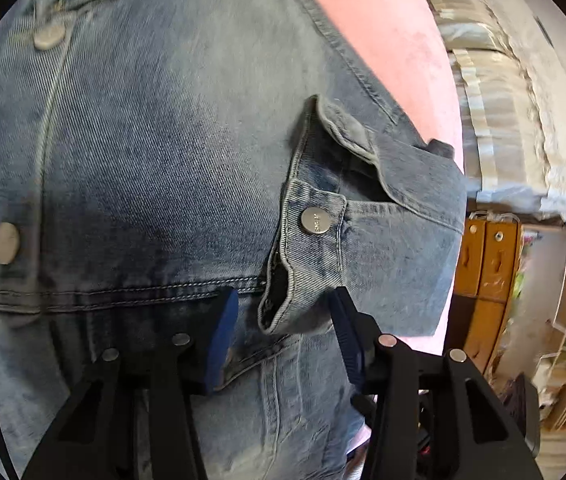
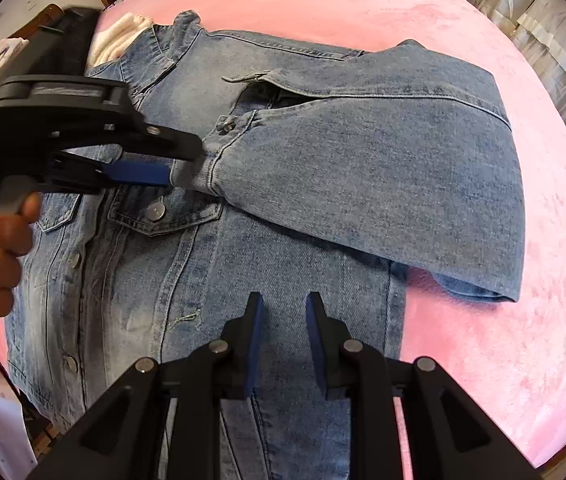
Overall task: Fold large clothes
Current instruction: 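Fold the held sleeve across the jacket front and open the right tool, then grasp the cuff of the other denim sleeve with the left tool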
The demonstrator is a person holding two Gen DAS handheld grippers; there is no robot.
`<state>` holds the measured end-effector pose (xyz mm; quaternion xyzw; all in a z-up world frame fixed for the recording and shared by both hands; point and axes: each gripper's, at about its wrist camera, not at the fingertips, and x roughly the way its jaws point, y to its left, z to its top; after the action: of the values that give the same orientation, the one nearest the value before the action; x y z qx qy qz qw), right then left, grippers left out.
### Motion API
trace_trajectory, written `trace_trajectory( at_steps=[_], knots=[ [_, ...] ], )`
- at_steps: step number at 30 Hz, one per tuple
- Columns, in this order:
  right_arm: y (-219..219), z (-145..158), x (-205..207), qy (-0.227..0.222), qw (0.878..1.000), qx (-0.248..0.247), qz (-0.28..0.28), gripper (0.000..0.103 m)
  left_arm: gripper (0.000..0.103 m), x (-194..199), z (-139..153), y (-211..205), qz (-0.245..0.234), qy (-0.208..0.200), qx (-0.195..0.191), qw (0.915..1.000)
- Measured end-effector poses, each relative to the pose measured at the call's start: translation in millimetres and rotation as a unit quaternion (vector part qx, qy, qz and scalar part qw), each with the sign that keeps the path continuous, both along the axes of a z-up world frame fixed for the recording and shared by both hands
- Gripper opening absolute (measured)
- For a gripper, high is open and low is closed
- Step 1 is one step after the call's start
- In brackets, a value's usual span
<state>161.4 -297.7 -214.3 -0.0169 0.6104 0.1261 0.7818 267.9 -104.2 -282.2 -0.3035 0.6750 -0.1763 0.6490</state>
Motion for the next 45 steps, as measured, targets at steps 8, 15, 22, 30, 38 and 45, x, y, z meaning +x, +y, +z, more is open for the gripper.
trace_trajectory(
  at_steps=[8,15,22,30,38,45],
  knots=[
    [-6,-9,-2,0.014,1.0,0.006,-0.01,0.022,0.019,0,2,-17,-0.006,0.005,-0.003,1.0],
    [-12,-9,-5,0.016,1.0,0.006,-0.01,0.022,0.035,3,-10,-33,0.02,0.042,-0.008,0.9989],
    [-21,-2,-5,0.011,1.0,0.009,-0.019,0.022,0.005,12,20,-41,0.021,0.009,0.031,0.9993],
    [-45,-2,0,0.009,0.999,-0.002,-0.053,0.022,0.002,31,157,-13,0.056,-0.16,0.056,0.9839],
    [-65,-4,17,-0.007,0.995,-0.021,-0.099,0.022,0.001,28,240,81,0.129,-0.279,0.178,0.9348],
    [-46,-4,20,-0.009,0.997,-0.021,-0.073,0.022,0.001,11,158,145,0.151,-0.166,0.217,0.95]
  ],
)
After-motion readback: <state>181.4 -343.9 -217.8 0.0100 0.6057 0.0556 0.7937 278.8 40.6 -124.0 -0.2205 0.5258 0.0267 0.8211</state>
